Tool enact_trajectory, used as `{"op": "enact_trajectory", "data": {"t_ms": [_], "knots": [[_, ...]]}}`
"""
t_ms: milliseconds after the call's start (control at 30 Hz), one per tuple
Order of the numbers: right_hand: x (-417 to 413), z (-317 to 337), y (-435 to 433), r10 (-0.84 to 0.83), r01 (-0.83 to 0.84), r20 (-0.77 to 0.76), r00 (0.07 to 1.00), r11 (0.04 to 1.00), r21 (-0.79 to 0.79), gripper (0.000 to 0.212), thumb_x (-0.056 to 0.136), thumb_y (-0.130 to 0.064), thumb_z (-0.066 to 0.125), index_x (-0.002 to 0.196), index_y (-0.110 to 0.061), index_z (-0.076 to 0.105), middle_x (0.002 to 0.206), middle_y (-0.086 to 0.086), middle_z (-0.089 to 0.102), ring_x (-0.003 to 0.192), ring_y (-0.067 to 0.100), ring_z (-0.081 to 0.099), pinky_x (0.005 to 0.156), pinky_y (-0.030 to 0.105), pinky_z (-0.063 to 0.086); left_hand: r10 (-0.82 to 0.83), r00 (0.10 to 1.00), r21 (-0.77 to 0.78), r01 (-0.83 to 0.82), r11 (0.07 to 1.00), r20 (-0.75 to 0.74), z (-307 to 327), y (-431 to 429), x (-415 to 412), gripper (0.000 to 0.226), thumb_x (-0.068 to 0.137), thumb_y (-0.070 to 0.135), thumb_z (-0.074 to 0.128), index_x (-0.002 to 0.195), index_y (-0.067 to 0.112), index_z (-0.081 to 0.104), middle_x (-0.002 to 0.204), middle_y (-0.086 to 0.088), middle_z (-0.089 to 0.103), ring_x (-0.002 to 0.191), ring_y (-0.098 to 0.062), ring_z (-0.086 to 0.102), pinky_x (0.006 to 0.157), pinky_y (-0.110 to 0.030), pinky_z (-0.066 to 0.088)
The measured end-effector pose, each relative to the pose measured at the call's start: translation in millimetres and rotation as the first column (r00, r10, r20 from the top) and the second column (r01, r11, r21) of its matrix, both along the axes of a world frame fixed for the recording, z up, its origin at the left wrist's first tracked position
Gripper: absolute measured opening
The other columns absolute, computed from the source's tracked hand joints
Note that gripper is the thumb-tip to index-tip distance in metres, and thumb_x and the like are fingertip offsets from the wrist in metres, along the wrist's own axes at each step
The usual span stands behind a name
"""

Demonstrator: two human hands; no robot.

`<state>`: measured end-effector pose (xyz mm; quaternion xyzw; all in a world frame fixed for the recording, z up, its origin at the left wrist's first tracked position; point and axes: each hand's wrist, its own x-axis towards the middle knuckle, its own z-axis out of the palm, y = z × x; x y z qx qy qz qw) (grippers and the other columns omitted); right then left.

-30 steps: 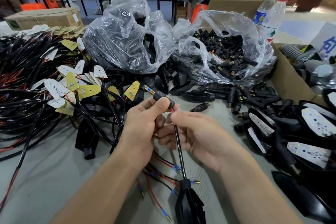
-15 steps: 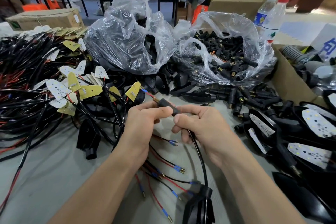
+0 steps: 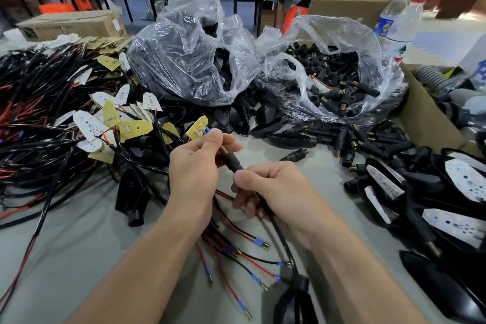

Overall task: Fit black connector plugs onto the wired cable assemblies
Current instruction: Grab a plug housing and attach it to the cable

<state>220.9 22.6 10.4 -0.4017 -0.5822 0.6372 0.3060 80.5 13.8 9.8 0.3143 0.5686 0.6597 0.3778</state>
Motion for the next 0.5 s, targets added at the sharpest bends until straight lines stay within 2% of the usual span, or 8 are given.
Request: {"op": "enact_trajectory", "data": {"t_ms": [133,200,267,333,400,500], "knots": [[-6.8,6.2,-6.1,0.078,-0.078,-0.011,0.997,0.995,-0.060,0.033,0.097,-0.025,0.065,0.070,-0.008,0.072,0.063,0.016,0.069,0.042,0.015,0.049,0.043,0.017,0.038,0.067,0.997,0.040,-0.065,0.997,-0.046,3.8,-0.3,-5.1,0.044,0.104,0.026,0.056,0.066,0.023,0.078,0.073,-0.006,0.077,0.068,-0.009,0.071,0.066,-0.019,0.053],[-5.1,9.0,-5.6,0.098,-0.097,0.069,0.993,0.995,-0.016,0.033,0.096,-0.028,0.066,0.069,-0.009,0.072,0.063,0.013,0.070,0.045,0.014,0.049,0.043,0.017,0.036,0.096,0.991,0.059,-0.090,0.994,-0.094,3.0,0.1,-4.8,0.041,0.103,0.025,0.059,0.067,0.020,0.077,0.069,-0.005,0.076,0.066,-0.009,0.071,0.065,-0.017,0.053],[-3.2,9.5,-3.6,0.053,-0.074,0.209,0.977,0.993,0.092,0.034,0.093,-0.028,0.069,0.067,-0.007,0.071,0.058,0.007,0.068,0.045,0.013,0.047,0.044,0.019,0.035,0.130,0.982,0.056,-0.123,0.991,-0.134,0.1,1.0,-1.6,0.037,0.102,0.026,0.060,0.070,0.020,0.076,0.069,-0.002,0.076,0.071,-0.011,0.073,0.073,-0.023,0.054],[-4.3,7.6,-4.2,-0.067,-0.018,0.323,0.944,0.967,0.254,0.036,0.089,-0.030,0.073,0.064,-0.005,0.064,0.047,-0.002,0.054,0.042,0.011,0.038,0.043,0.023,0.030,0.166,0.980,0.047,-0.162,0.986,-0.108,-1.8,1.9,1.5,0.036,0.101,0.028,0.061,0.069,0.023,0.077,0.070,0.000,0.077,0.077,-0.014,0.075,0.080,-0.030,0.053],[-8.4,1.9,-7.8,-0.213,0.043,0.366,0.906,0.906,0.421,0.037,0.083,-0.034,0.078,0.062,-0.009,0.061,0.044,-0.005,0.041,0.042,0.009,0.032,0.042,0.023,0.025,0.188,0.976,0.062,-0.183,0.981,-0.108,-3.0,3.2,0.8,0.032,0.099,0.031,0.061,0.071,0.031,0.078,0.072,0.002,0.077,0.079,-0.014,0.076,0.083,-0.032,0.054],[-15.3,-2.6,-15.5,-0.280,0.075,0.335,0.900,0.854,0.514,0.031,0.079,-0.035,0.083,0.060,-0.020,0.063,0.042,-0.011,0.046,0.040,0.009,0.039,0.041,0.019,0.029,0.223,0.957,0.097,-0.208,0.973,-0.186,-2.6,3.0,-5.4,0.025,0.095,0.035,0.061,0.077,0.034,0.079,0.074,0.007,0.078,0.078,-0.012,0.075,0.081,-0.033,0.055]]}}
